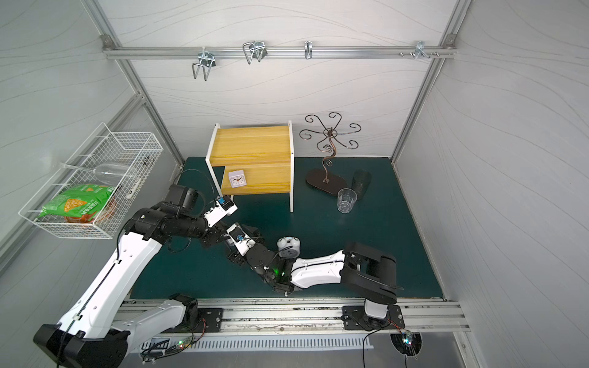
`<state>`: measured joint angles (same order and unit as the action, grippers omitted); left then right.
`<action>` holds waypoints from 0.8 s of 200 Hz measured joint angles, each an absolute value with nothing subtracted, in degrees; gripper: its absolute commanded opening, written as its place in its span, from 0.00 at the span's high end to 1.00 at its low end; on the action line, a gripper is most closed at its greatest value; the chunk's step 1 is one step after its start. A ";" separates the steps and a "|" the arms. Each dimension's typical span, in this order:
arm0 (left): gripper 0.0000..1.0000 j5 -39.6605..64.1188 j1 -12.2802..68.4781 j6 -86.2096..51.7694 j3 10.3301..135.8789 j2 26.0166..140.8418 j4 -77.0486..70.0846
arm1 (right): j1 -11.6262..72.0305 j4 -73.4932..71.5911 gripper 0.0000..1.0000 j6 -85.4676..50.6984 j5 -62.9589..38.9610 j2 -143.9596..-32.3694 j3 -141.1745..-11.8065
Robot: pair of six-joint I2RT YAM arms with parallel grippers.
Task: Place the alarm clocks on the shelf by style
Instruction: Pick up the alarm from the center of the board.
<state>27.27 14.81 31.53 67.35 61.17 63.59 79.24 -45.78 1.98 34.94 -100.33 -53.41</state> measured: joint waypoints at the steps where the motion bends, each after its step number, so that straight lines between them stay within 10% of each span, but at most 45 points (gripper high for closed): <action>1: 0.70 27.24 14.81 31.53 67.33 61.17 63.59 | 79.24 -45.78 0.19 1.98 34.94 -100.33 -53.41; 118: 0.69 25.45 15.05 31.97 65.76 61.17 62.24 | 79.24 -45.76 0.31 1.96 34.33 -100.33 -53.63; 160: 0.51 25.23 15.07 32.01 65.76 61.17 62.08 | 79.24 -45.76 0.41 1.98 34.35 -100.33 -53.67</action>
<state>25.23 15.07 32.01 65.76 61.17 62.08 79.24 -45.76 1.98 34.35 -100.33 -53.67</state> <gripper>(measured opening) 0.441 0.654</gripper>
